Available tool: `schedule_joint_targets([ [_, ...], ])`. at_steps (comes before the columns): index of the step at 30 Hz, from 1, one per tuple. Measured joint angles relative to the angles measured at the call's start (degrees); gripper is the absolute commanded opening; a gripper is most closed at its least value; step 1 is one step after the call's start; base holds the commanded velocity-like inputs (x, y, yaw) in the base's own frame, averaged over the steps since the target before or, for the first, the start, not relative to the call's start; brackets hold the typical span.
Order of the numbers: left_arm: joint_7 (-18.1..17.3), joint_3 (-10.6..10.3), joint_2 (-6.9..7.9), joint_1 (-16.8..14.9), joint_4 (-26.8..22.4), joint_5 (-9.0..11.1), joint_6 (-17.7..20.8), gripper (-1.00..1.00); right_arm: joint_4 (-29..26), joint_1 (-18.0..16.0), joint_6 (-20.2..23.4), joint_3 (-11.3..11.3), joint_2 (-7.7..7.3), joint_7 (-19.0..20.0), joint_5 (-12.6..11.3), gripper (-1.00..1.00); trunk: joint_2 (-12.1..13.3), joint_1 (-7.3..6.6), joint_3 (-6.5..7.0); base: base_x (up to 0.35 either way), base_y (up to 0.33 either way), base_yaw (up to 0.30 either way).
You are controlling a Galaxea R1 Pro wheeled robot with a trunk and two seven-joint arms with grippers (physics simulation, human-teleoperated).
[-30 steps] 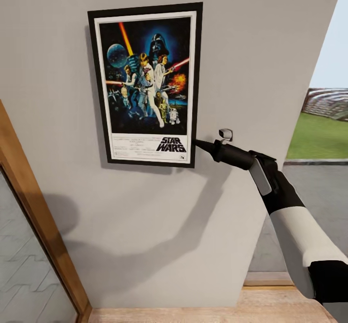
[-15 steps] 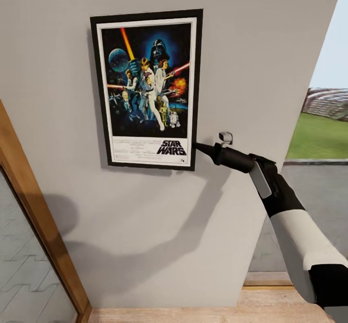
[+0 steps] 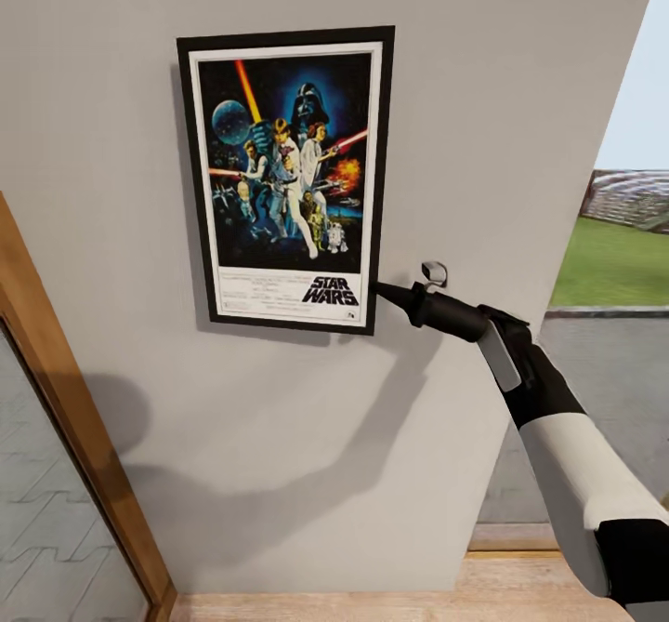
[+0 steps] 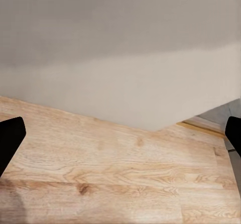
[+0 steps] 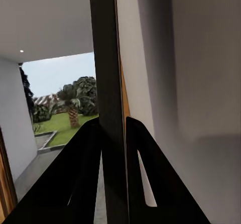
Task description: Pick up the poster from the kitchen countertop and hang it on one of the wall nails in the kitchen.
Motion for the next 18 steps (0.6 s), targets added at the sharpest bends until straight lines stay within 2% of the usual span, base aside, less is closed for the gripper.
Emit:
schedule_joint_targets([
  [7, 0.0, 0.0, 0.00, 0.0, 0.0, 0.0, 0.0, 1.00, -0.4, 1.6, -0.1, 0.0, 0.00, 0.0, 0.0, -1.00, 0.0, 0.00, 0.00, 0.000, 0.000, 0.000],
  [18, 0.0, 0.0, 0.00, 0.0, 0.0, 0.0, 0.0, 1.00, -0.5, 1.9, -0.1, 0.0, -0.01, 0.0, 0.0, -1.00, 0.0, 0.00, 0.00, 0.000, 0.000, 0.000],
])
